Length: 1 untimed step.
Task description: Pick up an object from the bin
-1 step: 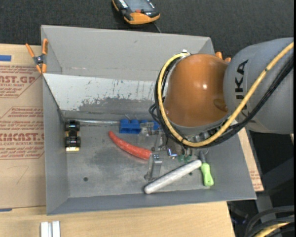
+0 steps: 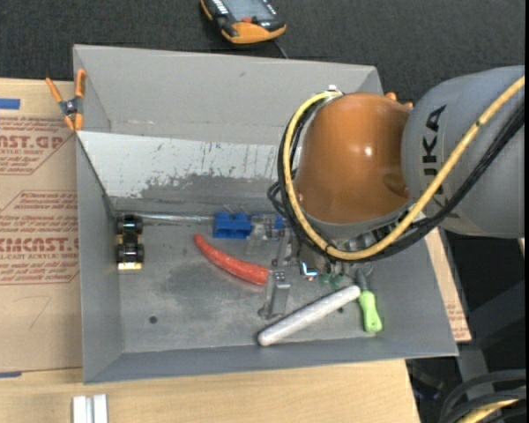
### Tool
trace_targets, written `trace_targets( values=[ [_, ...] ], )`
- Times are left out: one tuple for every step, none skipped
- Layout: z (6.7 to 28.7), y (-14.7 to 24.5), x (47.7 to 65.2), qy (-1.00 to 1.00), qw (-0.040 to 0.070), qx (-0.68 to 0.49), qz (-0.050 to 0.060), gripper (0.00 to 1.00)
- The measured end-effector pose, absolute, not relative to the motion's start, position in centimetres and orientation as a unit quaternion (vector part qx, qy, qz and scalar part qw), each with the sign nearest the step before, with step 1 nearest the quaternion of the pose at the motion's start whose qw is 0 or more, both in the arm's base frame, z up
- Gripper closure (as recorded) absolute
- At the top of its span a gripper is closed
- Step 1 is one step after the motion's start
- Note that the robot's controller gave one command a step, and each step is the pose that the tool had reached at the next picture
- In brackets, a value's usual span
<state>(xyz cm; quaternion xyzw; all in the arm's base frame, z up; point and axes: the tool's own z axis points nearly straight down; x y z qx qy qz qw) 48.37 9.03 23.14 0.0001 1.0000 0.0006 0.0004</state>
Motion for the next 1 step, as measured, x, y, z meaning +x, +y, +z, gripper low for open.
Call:
trace_targets(
  values=[
    [13.25, 6.30, 52.69, 0.995, 0.001, 0.105, 0.001, 0.00]
  ],
)
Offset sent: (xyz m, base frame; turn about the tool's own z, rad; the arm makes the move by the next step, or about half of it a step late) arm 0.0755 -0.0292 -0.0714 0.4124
